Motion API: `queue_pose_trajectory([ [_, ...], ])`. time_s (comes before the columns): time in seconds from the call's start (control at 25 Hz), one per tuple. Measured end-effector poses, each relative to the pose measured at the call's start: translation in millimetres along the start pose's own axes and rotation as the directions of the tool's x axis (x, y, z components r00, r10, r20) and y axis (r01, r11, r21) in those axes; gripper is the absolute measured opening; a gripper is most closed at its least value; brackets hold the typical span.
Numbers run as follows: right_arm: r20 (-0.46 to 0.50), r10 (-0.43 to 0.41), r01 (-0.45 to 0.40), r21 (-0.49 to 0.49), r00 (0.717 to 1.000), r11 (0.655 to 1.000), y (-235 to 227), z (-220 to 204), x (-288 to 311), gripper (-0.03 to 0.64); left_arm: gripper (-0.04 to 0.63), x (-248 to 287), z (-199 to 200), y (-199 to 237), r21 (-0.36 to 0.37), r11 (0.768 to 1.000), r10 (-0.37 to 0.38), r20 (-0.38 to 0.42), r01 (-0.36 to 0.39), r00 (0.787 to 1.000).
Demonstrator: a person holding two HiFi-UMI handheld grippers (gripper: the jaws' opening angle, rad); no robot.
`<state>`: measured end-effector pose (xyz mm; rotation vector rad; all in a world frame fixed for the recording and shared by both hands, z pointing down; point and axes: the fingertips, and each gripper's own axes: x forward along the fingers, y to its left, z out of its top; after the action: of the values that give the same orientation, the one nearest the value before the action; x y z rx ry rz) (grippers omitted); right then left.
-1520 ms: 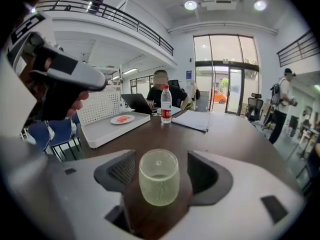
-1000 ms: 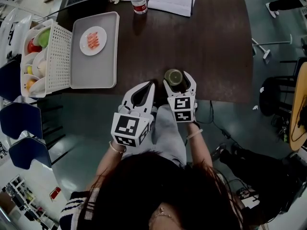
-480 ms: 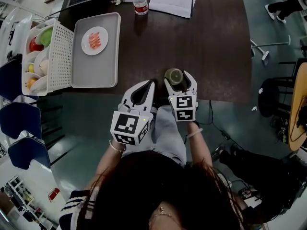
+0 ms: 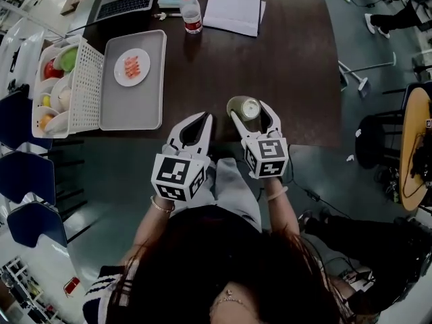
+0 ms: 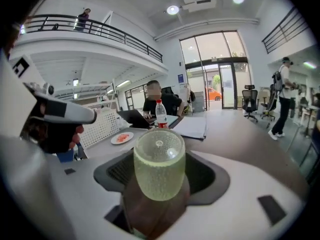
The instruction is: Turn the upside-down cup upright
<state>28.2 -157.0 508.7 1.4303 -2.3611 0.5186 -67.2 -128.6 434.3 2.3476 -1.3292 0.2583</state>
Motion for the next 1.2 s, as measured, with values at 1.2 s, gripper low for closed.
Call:
queue_pose_trajectory([
  [1.2,0.357,0.206,-0.362,0.456,0.911,0.813,0.8,93.2,-65.0,0.324,-0.006,-8.9,54.5,-15.7,0.016,0.994,-0.11,0.141,0.109,0.984],
])
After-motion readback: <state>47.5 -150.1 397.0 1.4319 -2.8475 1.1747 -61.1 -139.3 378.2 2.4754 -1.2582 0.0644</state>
